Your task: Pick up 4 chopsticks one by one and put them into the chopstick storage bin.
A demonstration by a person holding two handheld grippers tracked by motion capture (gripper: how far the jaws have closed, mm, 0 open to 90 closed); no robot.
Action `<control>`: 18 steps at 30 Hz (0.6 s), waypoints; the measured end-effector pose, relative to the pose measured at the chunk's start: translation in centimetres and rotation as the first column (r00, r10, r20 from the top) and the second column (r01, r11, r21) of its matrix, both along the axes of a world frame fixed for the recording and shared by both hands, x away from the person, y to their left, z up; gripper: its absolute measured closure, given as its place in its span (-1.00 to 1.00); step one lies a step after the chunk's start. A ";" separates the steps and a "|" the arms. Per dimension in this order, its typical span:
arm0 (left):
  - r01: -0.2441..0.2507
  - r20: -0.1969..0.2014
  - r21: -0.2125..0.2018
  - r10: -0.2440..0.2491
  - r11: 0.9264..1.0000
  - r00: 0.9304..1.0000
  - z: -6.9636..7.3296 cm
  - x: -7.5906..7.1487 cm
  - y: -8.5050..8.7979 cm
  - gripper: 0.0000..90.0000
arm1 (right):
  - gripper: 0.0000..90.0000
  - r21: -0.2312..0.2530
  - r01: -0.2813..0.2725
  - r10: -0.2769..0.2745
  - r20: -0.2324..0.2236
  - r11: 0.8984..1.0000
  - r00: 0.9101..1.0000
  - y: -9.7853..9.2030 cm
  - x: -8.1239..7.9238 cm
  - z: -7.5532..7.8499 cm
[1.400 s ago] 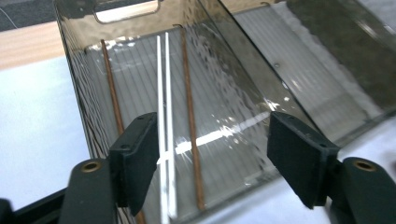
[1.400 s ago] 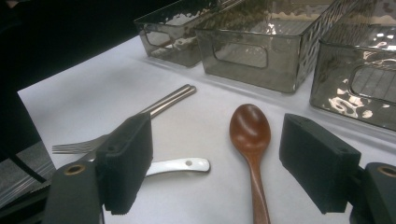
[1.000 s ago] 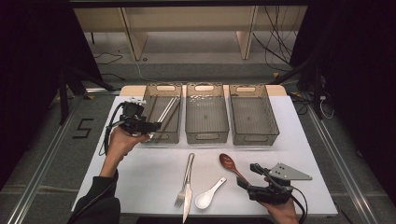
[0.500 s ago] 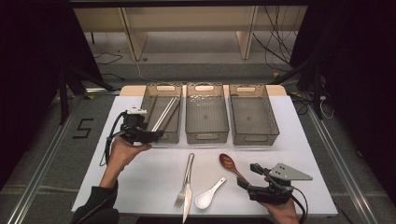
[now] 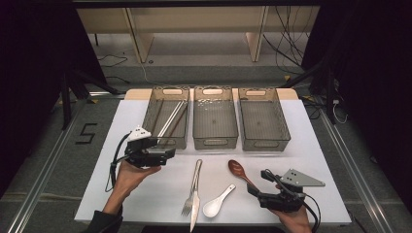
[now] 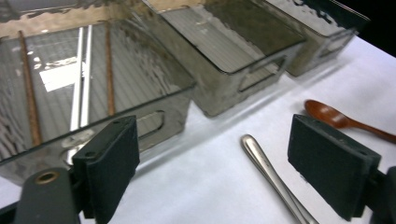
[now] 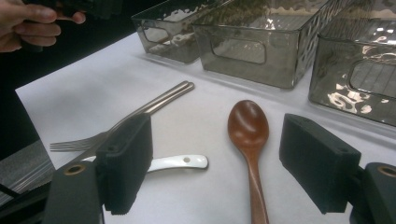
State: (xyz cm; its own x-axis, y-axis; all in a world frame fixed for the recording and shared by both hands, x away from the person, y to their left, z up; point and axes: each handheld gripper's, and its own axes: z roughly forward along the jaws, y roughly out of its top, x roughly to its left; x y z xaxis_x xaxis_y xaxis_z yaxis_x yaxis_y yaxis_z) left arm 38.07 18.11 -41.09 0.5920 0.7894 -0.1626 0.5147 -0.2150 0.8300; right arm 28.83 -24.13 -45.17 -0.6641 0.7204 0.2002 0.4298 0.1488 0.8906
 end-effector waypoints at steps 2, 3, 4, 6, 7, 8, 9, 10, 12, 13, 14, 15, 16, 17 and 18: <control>0.010 0.013 -0.019 -0.010 1.000 1.000 -0.1 -0.5 -0.1 -0.65 | -0.41 0.000 0.001 -0.001 0.002 1.000 1.000 -0.1 0.0 0.0; 0.018 0.028 -0.017 -0.018 1.000 0.999 -0.2 -0.8 -0.1 -0.65 | -0.41 0.000 0.000 0.000 -0.001 1.000 1.000 -0.1 0.0 0.0; 0.014 0.043 -0.021 -0.013 1.000 0.999 -0.3 -1.1 -0.2 -0.65 | -0.41 -0.002 0.002 -0.002 -0.005 1.000 1.000 -0.1 0.0 0.0; 0.023 0.056 -0.039 -0.021 0.999 0.998 -0.5 -1.6 -0.2 -0.65 | -0.41 -0.006 0.003 -0.003 -0.009 1.000 1.000 -0.2 0.1 -0.1; 0.033 0.064 -0.028 -0.031 0.999 0.997 -0.6 -1.9 -0.2 -0.65 | -0.41 -0.009 0.003 -0.003 -0.011 1.000 1.000 -0.2 0.1 -0.1; 0.035 0.072 -0.015 -0.034 0.999 0.997 -0.8 -2.2 -0.2 -0.64 | -0.41 -0.015 0.004 -0.004 -0.010 1.000 1.000 -0.2 0.1 -0.1; 0.037 0.074 -0.002 -0.037 0.999 0.997 -0.9 -2.4 -0.2 -0.65 | -0.41 -0.023 0.004 -0.004 -0.006 1.000 1.000 -0.2 0.1 -0.1; 0.037 0.078 -0.008 -0.036 0.999 0.996 -1.1 -2.6 -0.2 -0.65 | -0.41 -0.027 0.004 -0.004 -0.007 1.000 1.000 -0.2 0.1 -0.1; 0.036 0.074 -0.011 -0.035 0.999 0.997 -1.6 -2.9 -0.2 -0.65 | -0.41 -0.024 0.005 -0.005 -0.013 1.000 1.000 -0.3 0.0 -0.1; 0.035 0.075 -0.009 -0.034 0.999 0.997 -1.7 -3.0 -0.1 -0.65 | -0.41 -0.026 0.005 -0.006 -0.016 1.000 1.000 -0.4 0.0 -0.1; 0.030 0.079 -0.014 -0.029 0.999 0.996 -1.9 -3.2 -0.1 -0.66 | -0.41 -0.027 0.008 -0.008 -0.016 1.000 1.000 -0.4 0.0 -0.1; 0.030 0.084 -0.019 -0.029 0.999 0.996 -2.0 -3.4 0.0 -0.66 | -0.41 -0.029 0.010 -0.011 -0.019 1.000 1.000 -0.4 0.0 -0.1; 0.031 0.087 -0.023 -0.029 0.999 0.996 -2.0 -3.6 0.1 -0.66 | -0.41 -0.030 0.011 -0.012 -0.025 0.999 1.000 -0.5 0.0 -0.1; 0.026 0.087 -0.037 -0.023 0.999 0.996 -2.1 -3.8 0.1 -0.66 | -0.41 -0.033 0.011 -0.012 -0.029 0.999 1.000 -0.4 0.0 -0.2; 0.027 0.087 -0.037 -0.024 0.999 0.996 -2.2 -4.0 0.3 -0.66 | -0.41 -0.040 0.007 -0.009 -0.030 0.999 0.999 -0.4 0.0 -0.2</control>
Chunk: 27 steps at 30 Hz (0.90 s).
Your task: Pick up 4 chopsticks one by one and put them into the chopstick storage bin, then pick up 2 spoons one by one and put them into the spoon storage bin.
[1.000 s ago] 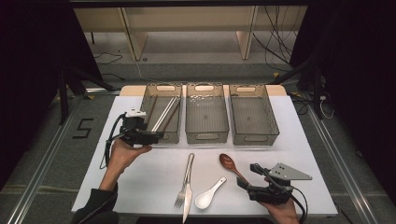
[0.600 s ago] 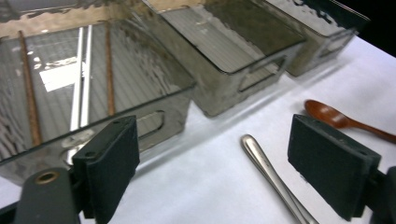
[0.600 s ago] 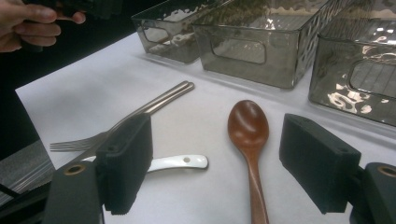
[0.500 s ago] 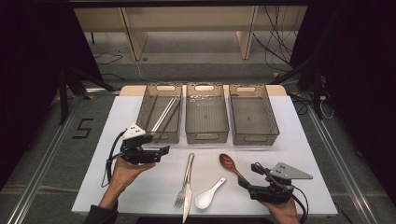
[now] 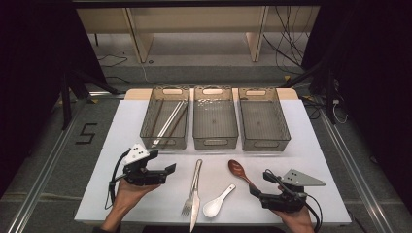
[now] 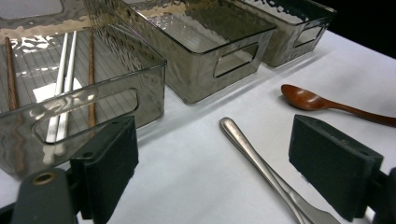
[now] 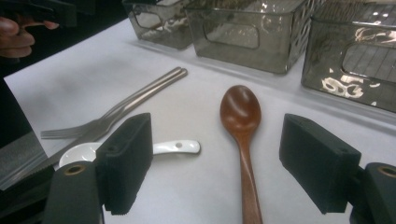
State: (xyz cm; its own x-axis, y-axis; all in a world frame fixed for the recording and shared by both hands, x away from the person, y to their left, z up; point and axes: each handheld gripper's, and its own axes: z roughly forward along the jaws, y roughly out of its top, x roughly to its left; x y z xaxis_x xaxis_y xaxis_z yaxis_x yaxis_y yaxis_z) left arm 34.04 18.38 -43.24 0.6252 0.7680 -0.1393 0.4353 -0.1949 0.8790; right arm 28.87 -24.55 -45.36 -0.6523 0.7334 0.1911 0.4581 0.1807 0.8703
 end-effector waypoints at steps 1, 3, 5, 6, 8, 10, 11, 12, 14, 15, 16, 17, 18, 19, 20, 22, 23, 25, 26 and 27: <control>0.001 0.003 -0.005 -0.001 1.000 1.000 0.0 -0.2 0.1 -0.66 | -0.41 -0.007 -0.001 0.001 -0.003 1.000 1.000 0.0 0.0 0.0; 0.000 0.012 -0.014 0.000 1.000 1.000 -0.1 -0.6 0.3 -0.66 | -0.41 -0.007 0.000 0.000 -0.007 1.000 1.000 0.0 -0.1 0.0; -0.009 0.012 -0.010 0.009 1.000 1.000 -0.2 -0.8 0.5 -0.66 | -0.41 -0.015 0.003 -0.003 -0.015 1.000 1.000 0.0 0.1 0.0; -0.009 0.012 -0.014 0.009 1.000 1.000 -0.2 -0.9 0.6 -0.66 | -0.41 -0.022 0.000 -0.001 -0.021 1.000 1.000 0.0 0.1 0.0; -0.009 0.008 -0.016 0.009 1.000 1.000 -0.4 -1.1 0.7 -0.66 | -0.41 -0.034 -0.003 0.002 -0.026 0.999 1.000 0.0 0.1 -0.1; -0.008 -0.002 -0.014 0.008 1.000 1.000 -0.5 -1.3 0.8 -0.66 | -0.41 -0.045 -0.001 0.000 -0.038 0.999 0.999 0.1 0.0 -0.1; -0.006 0.000 -0.012 0.006 1.000 1.000 -0.6 -1.4 0.8 -0.66 | -0.41 -0.049 -0.002 0.000 -0.039 0.999 0.999 0.1 -0.1 -0.2; -0.004 -0.002 -0.013 0.004 1.000 1.000 -0.6 -1.5 0.8 -0.66 | -0.41 -0.049 -0.002 0.000 -0.043 0.999 0.999 0.1 -0.1 -0.2; -0.002 -0.003 -0.015 0.002 1.000 1.000 -0.7 -1.6 0.8 -0.66 | -0.41 -0.052 0.003 -0.005 -0.044 0.999 0.999 0.1 -0.1 -0.2; 0.001 -0.001 -0.008 -0.001 1.000 1.000 -0.8 -1.6 0.8 -0.66 | -0.41 -0.053 0.004 -0.006 -0.045 0.999 0.999 0.0 -0.2 -0.1; -0.002 -0.004 -0.006 0.002 1.000 1.000 -0.9 -1.6 0.8 -0.66 | -0.41 -0.052 0.005 -0.007 -0.045 0.999 0.999 0.0 -0.2 -0.1; -0.005 -0.010 -0.007 0.005 1.000 1.000 -1.0 -1.6 0.8 -0.66 | -0.41 -0.050 0.008 -0.010 -0.043 0.999 0.999 -0.1 -0.2 -0.1; -0.007 -0.012 -0.015 0.007 1.000 1.000 -1.1 -1.5 0.7 -0.66 | -0.41 -0.048 0.013 -0.015 -0.044 0.999 0.999 -0.2 -0.3 -0.1; -0.001 -0.015 -0.012 0.000 1.000 1.000 -1.2 -1.5 0.7 -0.66 | -0.41 -0.048 0.013 -0.015 -0.044 0.999 0.999 -0.2 -0.3 -0.1; 0.000 -0.011 0.000 0.000 1.000 1.000 -1.3 -1.5 0.6 -0.66 | -0.41 -0.046 0.016 -0.018 -0.043 0.999 0.999 -0.3 -0.3 -0.1; 0.002 -0.014 0.010 -0.002 1.000 1.000 -1.3 -1.6 0.6 -0.66 | -0.41 -0.047 0.020 -0.022 -0.046 0.999 0.999 -0.3 -0.3 -0.1; 0.004 -0.014 0.004 -0.004 1.000 1.000 -1.3 -1.7 0.6 -0.67 | -0.41 -0.050 0.019 -0.021 -0.047 0.999 0.999 -0.3 -0.3 -0.1; -0.002 -0.002 0.000 0.002 1.000 1.000 -1.2 -1.8 0.6 -0.67 | -0.41 -0.061 0.017 -0.020 -0.050 0.998 0.999 -0.2 -0.3 -0.1; -0.004 0.003 -0.015 0.004 1.000 1.000 -1.1 -1.8 0.6 -0.67 | -0.41 -0.070 0.017 -0.021 -0.055 0.997 0.998 -0.1 -0.3 -0.1; -0.005 0.006 -0.022 0.005 1.000 1.000 -1.1 -1.9 0.6 -0.67 | -0.41 -0.072 0.018 -0.022 -0.065 0.997 0.998 -0.1 -0.2 -0.1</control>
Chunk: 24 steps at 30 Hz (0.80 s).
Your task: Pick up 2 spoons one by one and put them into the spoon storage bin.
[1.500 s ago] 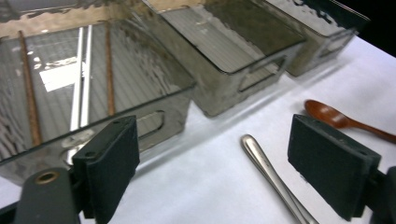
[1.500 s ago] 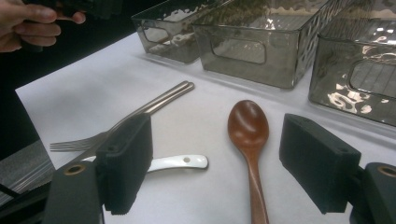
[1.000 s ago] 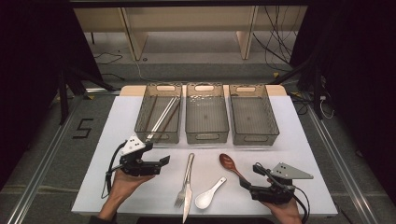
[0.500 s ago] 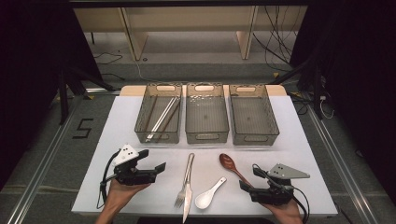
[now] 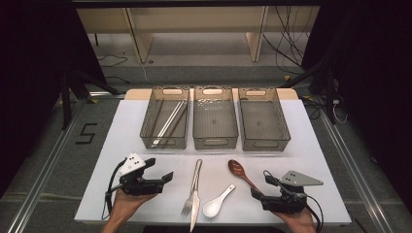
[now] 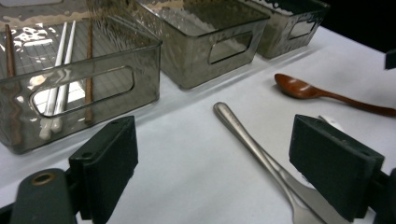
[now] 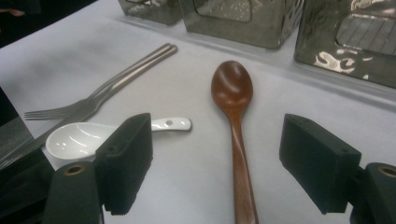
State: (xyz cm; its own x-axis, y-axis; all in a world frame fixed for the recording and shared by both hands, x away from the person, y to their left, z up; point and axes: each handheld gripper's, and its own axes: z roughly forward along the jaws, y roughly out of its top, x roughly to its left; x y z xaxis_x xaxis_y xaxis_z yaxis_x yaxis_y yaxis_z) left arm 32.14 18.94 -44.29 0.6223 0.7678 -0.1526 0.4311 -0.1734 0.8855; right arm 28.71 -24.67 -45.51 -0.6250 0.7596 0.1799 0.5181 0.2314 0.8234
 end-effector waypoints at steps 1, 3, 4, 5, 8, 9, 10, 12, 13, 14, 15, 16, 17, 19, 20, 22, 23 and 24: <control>0.005 0.004 0.004 -0.005 1.000 1.000 0.0 -0.1 0.0 -0.67 | -0.41 -0.004 0.000 0.000 -0.008 1.000 1.000 0.0 0.1 -0.1; 0.005 0.007 0.008 -0.005 1.000 1.000 0.0 -0.2 -0.1 -0.67 | -0.41 -0.020 -0.002 0.001 -0.027 1.000 1.000 0.1 0.5 -0.1; 0.005 0.007 0.005 -0.005 1.000 1.000 0.0 -0.2 0.0 -0.67 | -0.41 -0.034 -0.005 0.003 -0.039 0.999 0.999 0.2 0.7 0.0; 0.006 0.007 0.001 -0.006 1.000 1.000 0.0 -0.2 0.0 -0.67 | -0.41 -0.052 -0.007 0.005 -0.049 0.999 0.999 0.3 0.9 0.0; 0.002 0.011 -0.002 -0.002 1.000 1.000 0.0 -0.2 0.1 -0.67 | -0.39 -0.133 -0.025 0.014 -0.086 0.991 0.996 0.8 1.7 0.4; 0.002 0.010 -0.004 -0.002 1.000 1.000 0.0 -0.3 0.1 -0.67 | -0.38 -0.159 -0.030 0.015 -0.091 0.987 0.996 1.1 2.0 0.5; 0.003 0.013 -0.002 -0.003 1.000 1.000 0.1 -0.4 0.1 -0.67 | -0.36 -0.181 -0.037 0.019 -0.103 0.983 0.994 1.2 2.2 0.7; 0.003 0.021 -0.003 -0.003 1.000 1.000 0.1 -0.5 0.0 -0.67 | -0.31 -0.213 -0.047 0.024 -0.112 0.976 0.993 1.6 2.7 1.0; 0.005 0.020 0.000 -0.005 1.000 1.000 0.1 -0.6 0.0 -0.67 | -0.28 -0.233 -0.052 0.025 -0.120 0.971 0.993 1.8 3.0 1.1; 0.006 0.019 -0.001 -0.006 1.000 1.000 0.1 -0.7 0.0 -0.67 | -0.26 -0.249 -0.060 0.029 -0.128 0.967 0.991 1.9 3.2 1.3; 0.008 0.020 0.001 -0.008 1.000 1.000 0.1 -0.7 0.0 -0.67 | -0.25 -0.260 -0.072 0.035 -0.144 0.963 0.989 2.0 3.5 1.4; 0.009 0.023 0.005 -0.010 1.000 1.000 0.0 -0.8 0.0 -0.67 | -0.23 -0.271 -0.079 0.037 -0.158 0.959 0.987 2.2 3.9 1.5; 0.008 0.025 0.002 -0.008 1.000 1.000 0.1 -0.8 -0.1 -0.67 | -0.20 -0.286 -0.087 0.039 -0.169 0.954 0.985 2.4 4.1 1.5; 0.004 0.029 -0.001 -0.004 1.000 1.000 0.1 -0.9 0.0 -0.67 | -0.16 -0.318 -0.109 0.048 -0.194 0.942 0.980 2.8 4.7 1.5; 0.005 0.031 -0.004 -0.005 1.000 0.999 0.1 -0.9 0.0 -0.67 | -0.13 -0.329 -0.124 0.055 -0.212 0.936 0.976 3.0 4.9 1.4; 0.004 0.035 -0.004 -0.004 1.000 0.999 0.1 -1.0 -0.1 -0.67 | -0.07 -0.353 -0.152 0.062 -0.255 0.923 0.965 3.6 5.3 1.2; 0.003 0.033 -0.003 -0.003 1.000 0.999 0.1 -1.1 -0.1 -0.67 | -0.03 -0.363 -0.163 0.064 -0.269 0.917 0.961 3.8 5.5 1.1; 0.005 0.031 -0.001 -0.005 1.000 1.000 0.0 -1.1 -0.1 -0.67 | 0.01 -0.373 -0.173 0.065 -0.285 0.912 0.956 4.1 5.8 1.0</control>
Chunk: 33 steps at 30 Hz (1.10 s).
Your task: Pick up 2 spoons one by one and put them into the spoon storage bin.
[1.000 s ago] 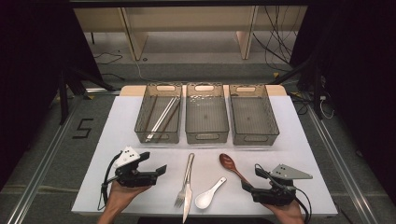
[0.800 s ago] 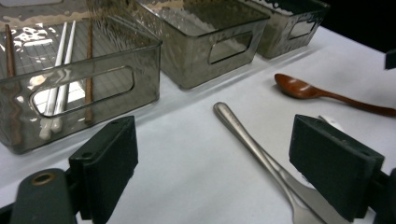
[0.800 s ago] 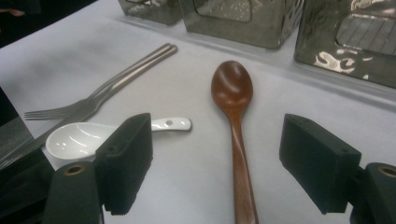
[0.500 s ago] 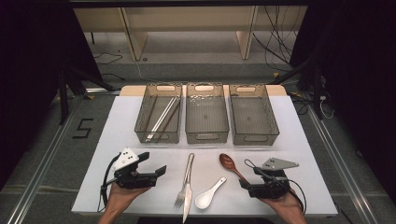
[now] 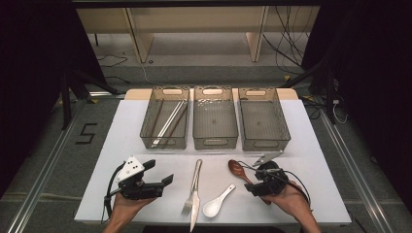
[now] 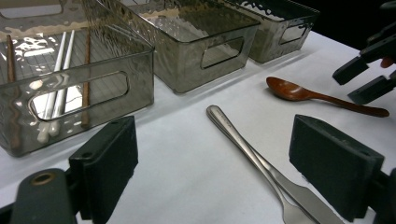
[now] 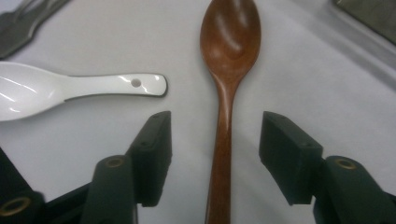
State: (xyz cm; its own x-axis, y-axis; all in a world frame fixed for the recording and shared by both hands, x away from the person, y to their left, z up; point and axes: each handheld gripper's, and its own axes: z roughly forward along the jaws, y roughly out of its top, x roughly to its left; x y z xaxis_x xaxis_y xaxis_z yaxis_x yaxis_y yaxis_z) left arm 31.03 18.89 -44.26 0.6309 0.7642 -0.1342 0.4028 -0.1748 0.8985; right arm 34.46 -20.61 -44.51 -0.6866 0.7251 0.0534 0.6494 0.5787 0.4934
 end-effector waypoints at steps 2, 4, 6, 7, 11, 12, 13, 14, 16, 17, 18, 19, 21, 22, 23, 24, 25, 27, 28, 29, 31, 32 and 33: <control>-0.001 0.002 0.002 0.001 1.000 1.000 0.0 -0.1 0.0 -0.67 | 0.06 -0.043 -0.009 0.008 -0.022 0.999 1.000 0.5 0.3 -0.3; 0.003 0.003 0.003 -0.003 1.000 1.000 0.0 -0.1 0.1 -0.67 | 0.13 -0.070 -0.012 0.010 -0.032 0.997 0.999 1.0 0.5 -0.4; -0.001 0.007 0.006 0.000 1.000 1.000 -0.1 -0.1 0.2 -0.67 | 0.19 -0.086 -0.017 0.014 -0.042 0.996 0.999 1.1 0.8 -0.6; -0.004 0.002 0.000 0.004 1.000 1.000 -0.1 -0.1 0.4 -0.67 | 0.21 -0.088 -0.020 0.015 -0.056 0.996 0.998 1.2 0.9 -0.7; -0.004 0.001 -0.015 0.004 1.000 1.000 0.0 -0.2 0.5 -0.67 | 0.37 -0.103 -0.024 0.017 -0.070 0.994 0.997 1.4 1.4 -0.8; -0.002 0.000 -0.014 0.002 1.000 1.000 -0.1 -0.2 0.5 -0.67 | 0.40 -0.108 -0.027 0.019 -0.076 0.994 0.997 1.6 1.5 -0.8; -0.004 -0.002 -0.009 0.004 1.000 1.000 -0.1 -0.2 0.4 -0.67 | 0.42 -0.118 -0.028 0.019 -0.080 0.993 0.997 1.6 1.6 -0.9; -0.002 -0.001 -0.006 0.002 1.000 1.000 -0.2 -0.1 0.4 -0.67 | 0.45 -0.130 -0.024 0.014 -0.080 0.991 0.997 1.7 1.7 -0.9; 0.001 0.000 -0.003 -0.001 1.000 1.000 -0.2 -0.1 0.4 -0.67 | 0.52 -0.132 -0.025 0.013 -0.087 0.991 0.996 1.7 1.9 -1.0; 0.001 0.000 -0.003 -0.001 1.000 1.000 -0.2 -0.2 0.4 -0.67 | 0.54 -0.133 -0.029 0.017 -0.092 0.991 0.996 1.7 2.0 -1.0; 0.000 0.000 -0.003 0.000 1.000 1.000 -0.2 -0.1 0.4 -0.67 | 0.55 -0.139 -0.033 0.019 -0.098 0.990 0.995 1.7 2.0 -1.0; -0.001 -0.001 -0.003 0.001 1.000 1.000 -0.2 -0.1 0.4 -0.67 | 0.56 -0.141 -0.032 0.018 -0.102 0.990 0.995 1.8 2.1 -1.1; -0.002 -0.003 -0.001 0.002 1.000 1.000 -0.2 -0.1 0.4 -0.67 | 0.62 -0.143 -0.040 0.025 -0.106 0.989 0.994 1.8 2.2 -1.2; -0.002 -0.002 -0.001 0.002 1.000 1.000 -0.2 -0.1 0.4 -0.67 | 0.66 -0.147 -0.042 0.026 -0.108 0.988 0.994 1.9 2.2 -1.3; -0.001 -0.002 -0.001 0.001 1.000 1.000 -0.2 -0.1 0.4 -0.67 | 0.68 -0.153 -0.046 0.029 -0.108 0.987 0.994 2.0 2.2 -1.3; -0.001 -0.004 -0.003 0.001 1.000 1.000 -0.2 -0.2 0.4 -0.67 | 0.70 -0.157 -0.042 0.024 -0.110 0.987 0.994 2.0 2.3 -1.3; 0.001 -0.003 -0.002 -0.001 1.000 1.000 -0.2 -0.2 0.3 -0.67 | 0.72 -0.154 -0.041 0.024 -0.110 0.987 0.994 2.0 2.3 -1.4; 0.004 -0.002 0.002 -0.004 1.000 1.000 -0.2 -0.2 0.3 -0.67 | 0.75 -0.160 -0.038 0.020 -0.114 0.986 0.993 2.0 2.4 -1.3; 0.003 -0.001 0.000 -0.003 1.000 1.000 -0.2 -0.2 0.3 -0.67 | 0.76 -0.161 -0.038 0.020 -0.113 0.986 0.993 2.0 2.4 -1.4; 0.003 -0.001 -0.002 -0.003 1.000 1.000 -0.2 -0.2 0.3 -0.66 | 0.77 -0.164 -0.038 0.020 -0.111 0.986 0.994 2.0 2.4 -1.4; 0.002 -0.002 0.003 -0.002 1.000 1.000 -0.2 -0.2 0.3 -0.66 | 0.79 -0.168 -0.038 0.019 -0.112 0.985 0.994 2.1 2.4 -1.3; 0.004 -0.001 0.005 -0.004 1.000 1.000 -0.2 -0.2 0.3 -0.66 | 0.80 -0.167 -0.035 0.016 -0.112 0.985 0.994 2.1 2.4 -1.3; 0.004 0.002 0.005 -0.004 1.000 1.000 -0.2 -0.3 0.3 -0.66 | 0.81 -0.164 -0.034 0.016 -0.113 0.986 0.993 2.1 2.5 -1.3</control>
State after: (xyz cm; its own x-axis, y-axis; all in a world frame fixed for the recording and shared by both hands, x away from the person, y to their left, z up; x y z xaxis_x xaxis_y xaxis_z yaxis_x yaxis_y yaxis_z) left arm 30.77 19.17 -44.44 0.6343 0.7622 -0.1293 0.4004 -0.1808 0.8983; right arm 36.93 -18.53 -45.85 -0.7013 0.7127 0.0106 0.6788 0.6633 0.3151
